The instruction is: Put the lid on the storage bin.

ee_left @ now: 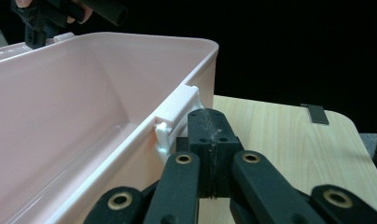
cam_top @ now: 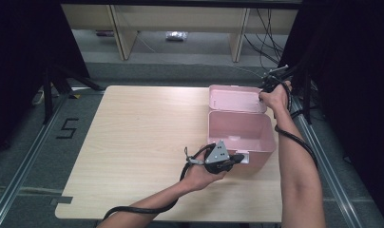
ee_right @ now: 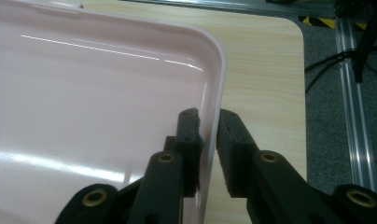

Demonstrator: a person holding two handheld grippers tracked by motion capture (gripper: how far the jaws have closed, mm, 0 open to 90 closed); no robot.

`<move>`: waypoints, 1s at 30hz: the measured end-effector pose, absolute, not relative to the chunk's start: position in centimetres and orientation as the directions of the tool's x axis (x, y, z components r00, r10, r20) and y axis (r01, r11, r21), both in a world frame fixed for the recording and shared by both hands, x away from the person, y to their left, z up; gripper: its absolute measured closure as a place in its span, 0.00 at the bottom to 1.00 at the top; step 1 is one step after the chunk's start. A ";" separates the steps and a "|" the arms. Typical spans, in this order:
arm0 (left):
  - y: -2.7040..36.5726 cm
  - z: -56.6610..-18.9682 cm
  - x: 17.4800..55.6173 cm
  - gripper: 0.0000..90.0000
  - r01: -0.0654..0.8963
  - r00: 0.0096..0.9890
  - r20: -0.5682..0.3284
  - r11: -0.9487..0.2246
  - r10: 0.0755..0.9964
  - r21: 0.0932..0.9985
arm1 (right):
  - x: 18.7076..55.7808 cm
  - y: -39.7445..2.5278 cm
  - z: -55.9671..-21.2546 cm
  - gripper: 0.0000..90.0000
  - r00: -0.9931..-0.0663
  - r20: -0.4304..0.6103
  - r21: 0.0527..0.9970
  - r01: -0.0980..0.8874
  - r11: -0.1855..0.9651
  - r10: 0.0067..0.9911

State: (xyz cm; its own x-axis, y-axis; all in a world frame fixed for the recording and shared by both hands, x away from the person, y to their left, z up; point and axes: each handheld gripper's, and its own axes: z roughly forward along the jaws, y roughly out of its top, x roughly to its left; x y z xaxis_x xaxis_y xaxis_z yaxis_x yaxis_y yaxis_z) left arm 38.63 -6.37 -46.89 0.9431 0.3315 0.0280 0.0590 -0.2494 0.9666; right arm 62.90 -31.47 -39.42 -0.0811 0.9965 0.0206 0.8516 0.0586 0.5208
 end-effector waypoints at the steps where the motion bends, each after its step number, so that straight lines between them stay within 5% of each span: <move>1: -6.4 -46.9 38.6 1.00 0.058 0.943 0.028 -0.249 0.332 0.967 | 62.9 -31.5 -39.4 0.92 -0.082 0.014 0.520 0.852 0.063 0.997; 30: -6.8 -46.8 38.3 1.00 0.075 0.937 0.023 -0.264 0.349 0.961 | 61.9 -31.9 -37.7 0.97 -0.064 0.068 0.556 0.831 0.016 0.996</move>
State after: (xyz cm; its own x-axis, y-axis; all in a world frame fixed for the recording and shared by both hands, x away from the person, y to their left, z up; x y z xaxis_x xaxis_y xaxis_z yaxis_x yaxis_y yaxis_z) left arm 38.29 -6.81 -46.84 0.9369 0.3489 0.0229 0.0749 -0.2644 0.9615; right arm 61.93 -31.86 -37.69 -0.0641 0.9956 0.0678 0.8313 0.0157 0.5555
